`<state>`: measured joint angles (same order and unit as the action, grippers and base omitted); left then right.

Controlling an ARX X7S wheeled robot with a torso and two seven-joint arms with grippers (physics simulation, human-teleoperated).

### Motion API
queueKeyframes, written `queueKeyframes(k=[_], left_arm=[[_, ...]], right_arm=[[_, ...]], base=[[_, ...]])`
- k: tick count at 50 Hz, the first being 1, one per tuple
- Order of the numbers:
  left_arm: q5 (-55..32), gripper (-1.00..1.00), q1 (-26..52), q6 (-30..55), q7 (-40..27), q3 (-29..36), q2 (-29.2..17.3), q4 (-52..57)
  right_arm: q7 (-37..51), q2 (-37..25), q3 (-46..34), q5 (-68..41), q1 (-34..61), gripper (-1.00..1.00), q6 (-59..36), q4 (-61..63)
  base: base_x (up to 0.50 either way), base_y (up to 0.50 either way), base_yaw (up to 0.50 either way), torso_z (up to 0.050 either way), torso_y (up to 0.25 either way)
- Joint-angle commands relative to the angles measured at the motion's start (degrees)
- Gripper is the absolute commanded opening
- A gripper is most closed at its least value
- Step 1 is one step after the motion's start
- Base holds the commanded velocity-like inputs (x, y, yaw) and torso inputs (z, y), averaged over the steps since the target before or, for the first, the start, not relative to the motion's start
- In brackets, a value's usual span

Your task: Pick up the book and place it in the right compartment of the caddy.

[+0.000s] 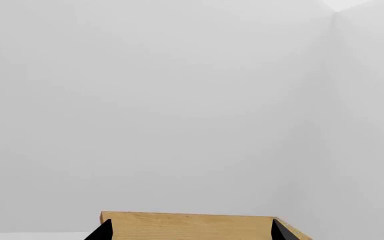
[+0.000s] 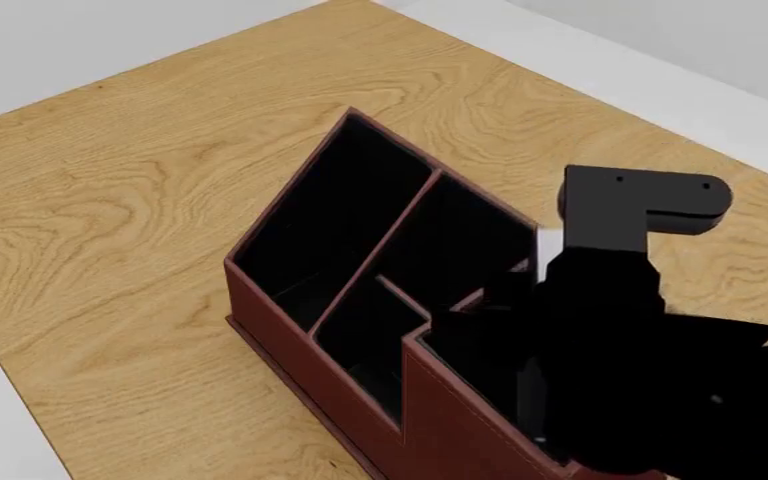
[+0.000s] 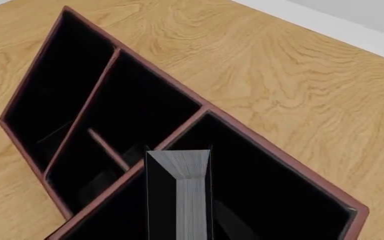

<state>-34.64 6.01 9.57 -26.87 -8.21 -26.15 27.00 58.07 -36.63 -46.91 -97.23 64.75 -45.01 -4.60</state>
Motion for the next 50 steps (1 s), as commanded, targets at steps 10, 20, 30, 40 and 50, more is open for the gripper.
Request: queueKeyframes(k=[10,20,30,40,50], left_arm=[[-0.12,1.0,-0.23,0.12,-0.28,0.11,-0.26,0.49],[-0.13,1.0,-0.19,-0.06,-0.23,0.14,-0.29,0.24],[-0.04,1.0,0.0,-0.17,-0.19,0.37,-0.27,-0.05],[-0.03,1.0,-0.01,-0.23,-0.27,0.48,-0.3,0.03],[-0.07,1.0,0.01,-0.29,-0.25,0.58,-0.37,-0.06]], right_arm=[[-2.67,0.57,0.28,3.22,-0.61,-1.0,-0.16,-2.04],[-3.09,0.74,0.13,3.24,-1.39,-1.0,0.22,-2.86],[-2.55,0.6,0.15,2.95,-0.71,1.0,-0.23,-2.73],[-0.99,-0.17,0.7,2.05,-0.41,1.0,-0.36,-0.83],[1.35,-0.84,1.26,0.39,1.11,1.0,-1.42,1.29]], base=[[0.0,0.0,0.0,0.0,0.002],[0.0,0.0,0.0,0.001,0.001],[0.0,0.0,0.0,0.0,0.001],[0.0,0.0,0.0,0.0,0.0],[0.0,0.0,0.0,0.0,0.0]])
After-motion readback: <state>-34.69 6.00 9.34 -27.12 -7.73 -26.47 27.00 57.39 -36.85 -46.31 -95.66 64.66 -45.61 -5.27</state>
